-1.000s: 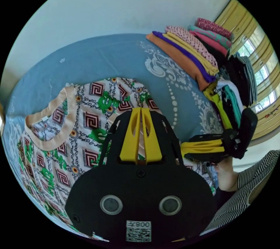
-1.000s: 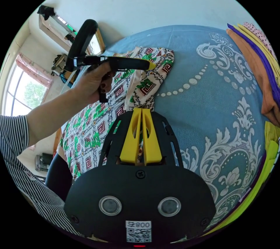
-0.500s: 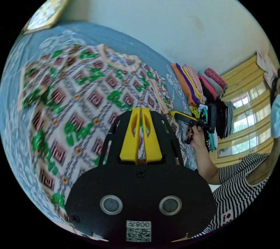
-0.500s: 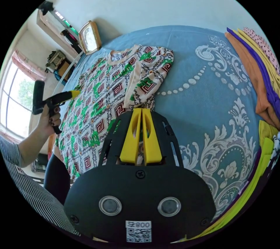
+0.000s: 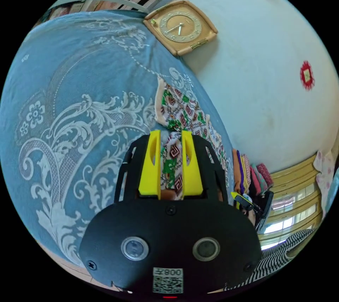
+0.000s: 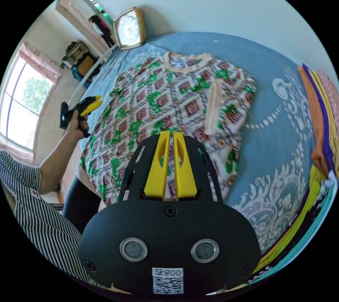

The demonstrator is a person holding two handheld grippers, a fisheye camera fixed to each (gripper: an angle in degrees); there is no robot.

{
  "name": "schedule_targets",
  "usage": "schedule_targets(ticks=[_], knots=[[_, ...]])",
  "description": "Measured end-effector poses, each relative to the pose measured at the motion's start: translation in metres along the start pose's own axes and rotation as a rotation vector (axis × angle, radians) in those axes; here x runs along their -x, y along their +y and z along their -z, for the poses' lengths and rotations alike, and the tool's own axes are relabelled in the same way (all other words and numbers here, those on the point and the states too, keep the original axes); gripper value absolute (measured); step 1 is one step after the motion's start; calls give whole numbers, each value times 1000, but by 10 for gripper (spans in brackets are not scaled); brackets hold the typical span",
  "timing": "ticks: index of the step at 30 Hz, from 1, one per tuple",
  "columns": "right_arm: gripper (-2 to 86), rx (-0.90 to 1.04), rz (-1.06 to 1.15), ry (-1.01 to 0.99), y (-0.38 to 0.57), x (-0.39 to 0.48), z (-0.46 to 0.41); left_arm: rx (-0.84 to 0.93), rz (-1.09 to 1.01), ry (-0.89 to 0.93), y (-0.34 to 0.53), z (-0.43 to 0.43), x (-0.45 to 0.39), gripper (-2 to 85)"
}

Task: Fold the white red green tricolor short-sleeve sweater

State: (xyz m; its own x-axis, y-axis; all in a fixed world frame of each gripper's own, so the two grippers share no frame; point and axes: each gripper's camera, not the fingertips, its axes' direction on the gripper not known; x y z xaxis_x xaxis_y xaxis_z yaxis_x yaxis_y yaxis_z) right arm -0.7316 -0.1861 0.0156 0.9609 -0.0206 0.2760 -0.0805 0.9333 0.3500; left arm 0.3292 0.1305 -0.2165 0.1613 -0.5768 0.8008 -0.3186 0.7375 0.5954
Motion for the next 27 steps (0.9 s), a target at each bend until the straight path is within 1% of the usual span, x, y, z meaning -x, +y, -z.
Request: schedule_targets(ticks=[4, 6, 10, 12, 18, 22, 27], knots=[[45, 24, 129, -29, -82, 66, -22, -14, 45, 101, 1, -16, 60, 82], [50, 43, 208, -57, -140, 108, -41, -21, 47, 136, 2, -21, 82, 73], [57, 72, 313, -77, -225, 169, -75, -37, 59, 211, 5, -31, 129, 51], [59, 86, 371, -74, -280, 207, -96, -41, 58, 215, 6, -34, 144, 39], [65, 96, 460, -43, -404, 289, -141, -45, 34, 212, 9, -45, 184, 17], [77, 137, 498, -12, -459, 333, -171, -35, 27, 221, 8, -54, 206, 12], [82, 212, 547, 94, -508, 381, -212, -28, 10, 223, 6, -64, 223, 11]])
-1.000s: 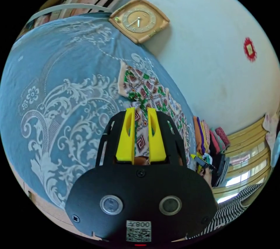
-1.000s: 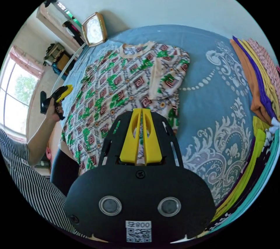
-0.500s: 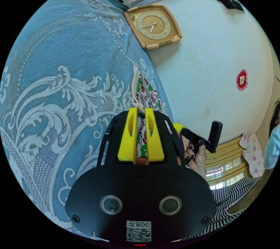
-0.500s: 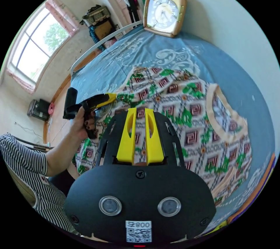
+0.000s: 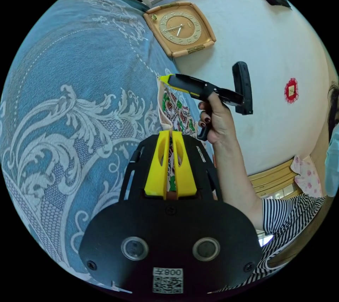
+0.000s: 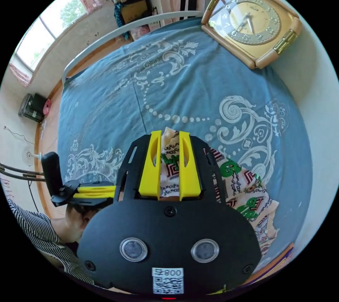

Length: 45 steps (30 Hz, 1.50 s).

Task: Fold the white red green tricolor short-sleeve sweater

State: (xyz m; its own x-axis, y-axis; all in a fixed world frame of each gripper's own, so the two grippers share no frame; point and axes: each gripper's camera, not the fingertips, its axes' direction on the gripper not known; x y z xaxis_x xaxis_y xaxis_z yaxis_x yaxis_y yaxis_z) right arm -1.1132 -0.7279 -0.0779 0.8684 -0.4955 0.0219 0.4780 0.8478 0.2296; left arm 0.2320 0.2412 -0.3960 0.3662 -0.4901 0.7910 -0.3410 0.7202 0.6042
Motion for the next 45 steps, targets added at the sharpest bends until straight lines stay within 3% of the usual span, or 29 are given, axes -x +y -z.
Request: schedule_targets(ticks=[10, 17, 21, 30, 40, 45], knots=[[31, 2, 14, 92, -58, -9, 4, 17, -75, -30, -8, -18, 14, 10], [14, -106, -60, -137, -51, -81, 48, 33, -201, -29, -18, -32, 0, 10], [14, -144, -127, -225, -20, -135, 69, 129, -313, 11, -26, -51, -15, 10], [21, -134, -310, -407, 42, -223, 42, 308, -410, -68, -35, -94, -41, 11], [19, -139, -416, -381, 83, -254, 35, 471, -435, -96, -41, -133, -62, 27], [10, -199, -411, -316, 91, -241, 52, 440, -438, -54, -44, -136, -71, 27]])
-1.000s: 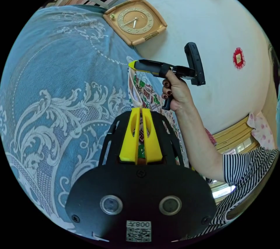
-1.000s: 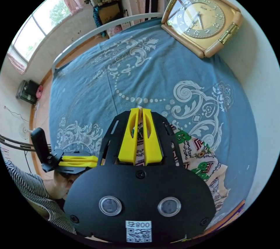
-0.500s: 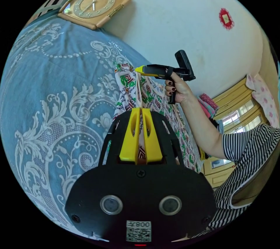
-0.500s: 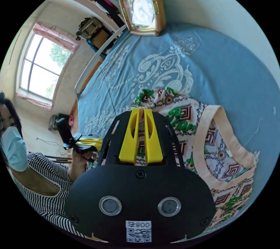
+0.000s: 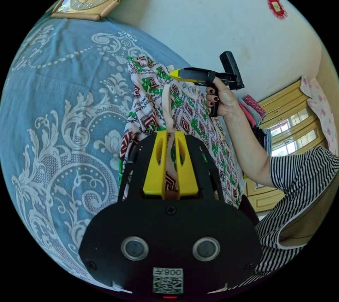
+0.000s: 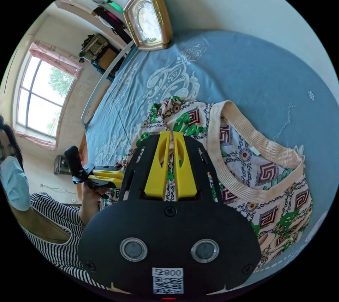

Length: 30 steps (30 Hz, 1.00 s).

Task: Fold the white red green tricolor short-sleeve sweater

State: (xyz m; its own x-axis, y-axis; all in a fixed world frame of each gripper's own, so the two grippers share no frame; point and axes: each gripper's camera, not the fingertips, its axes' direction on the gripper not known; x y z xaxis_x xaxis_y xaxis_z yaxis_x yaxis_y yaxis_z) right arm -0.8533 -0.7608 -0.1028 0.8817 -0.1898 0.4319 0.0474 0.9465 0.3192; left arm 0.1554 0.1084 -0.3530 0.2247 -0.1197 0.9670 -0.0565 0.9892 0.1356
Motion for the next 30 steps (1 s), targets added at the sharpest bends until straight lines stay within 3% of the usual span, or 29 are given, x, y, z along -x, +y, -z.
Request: schedule_targets(ticks=[4, 8, 12, 16, 23, 30], knots=[[4, -8, 100, -17, -2, 31, -10, -78, 44, -51, -1, 6, -3, 20], [1, 76, 182, 34, -12, 62, -47, -48, 84, -124, -3, 1, -5, 11], [-1, 131, 213, 142, -15, 78, -74, -53, 97, -153, -4, -1, -11, 5], [0, 131, 199, 116, -9, 82, -72, -102, 107, -144, -1, 3, -14, 3], [1, 50, 253, 86, 58, 109, -42, -95, 105, -158, 3, -1, -21, 1], [1, 124, 346, 153, 128, 147, -69, -102, 131, -152, 15, -3, -21, 1]])
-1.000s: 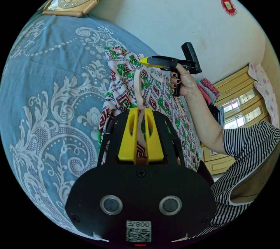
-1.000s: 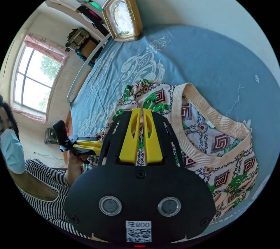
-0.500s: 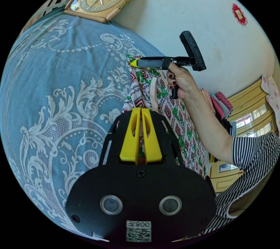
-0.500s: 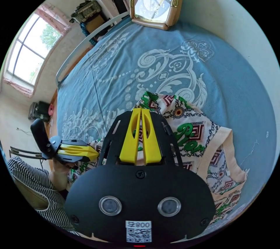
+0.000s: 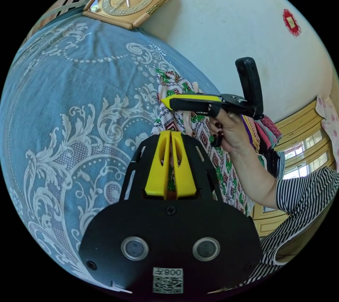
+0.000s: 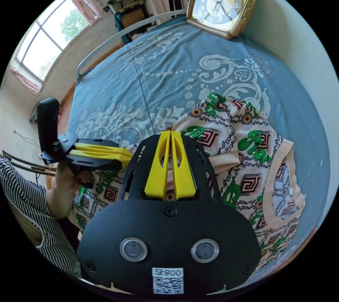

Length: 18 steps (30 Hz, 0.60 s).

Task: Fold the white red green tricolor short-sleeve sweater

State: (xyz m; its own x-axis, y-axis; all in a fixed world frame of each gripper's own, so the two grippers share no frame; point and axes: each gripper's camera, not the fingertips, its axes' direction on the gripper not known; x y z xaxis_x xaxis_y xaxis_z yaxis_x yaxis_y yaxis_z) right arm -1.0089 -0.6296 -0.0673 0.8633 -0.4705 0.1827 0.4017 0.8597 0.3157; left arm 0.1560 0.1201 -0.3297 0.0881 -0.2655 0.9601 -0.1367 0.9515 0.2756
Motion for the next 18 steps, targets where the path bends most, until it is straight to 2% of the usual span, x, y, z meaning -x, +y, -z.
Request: schedule_targets(ticks=[5, 7, 11, 15, 18], knots=[[1, -10, -2, -12, 33, 15, 9, -45, -2, 36, 11, 3, 1, 1], [1, -38, -13, -8, 53, 23, 17, -23, 3, -27, 16, 1, 1, 1], [1, -75, -19, -66, 106, 48, 27, -1, 4, -21, 24, -3, 3, 1], [2, -16, -8, 24, 154, 75, 10, -8, 10, -22, 37, -4, 7, 1], [2, -69, 11, 55, 186, 88, 9, 2, 10, -25, 47, -8, 11, 1]])
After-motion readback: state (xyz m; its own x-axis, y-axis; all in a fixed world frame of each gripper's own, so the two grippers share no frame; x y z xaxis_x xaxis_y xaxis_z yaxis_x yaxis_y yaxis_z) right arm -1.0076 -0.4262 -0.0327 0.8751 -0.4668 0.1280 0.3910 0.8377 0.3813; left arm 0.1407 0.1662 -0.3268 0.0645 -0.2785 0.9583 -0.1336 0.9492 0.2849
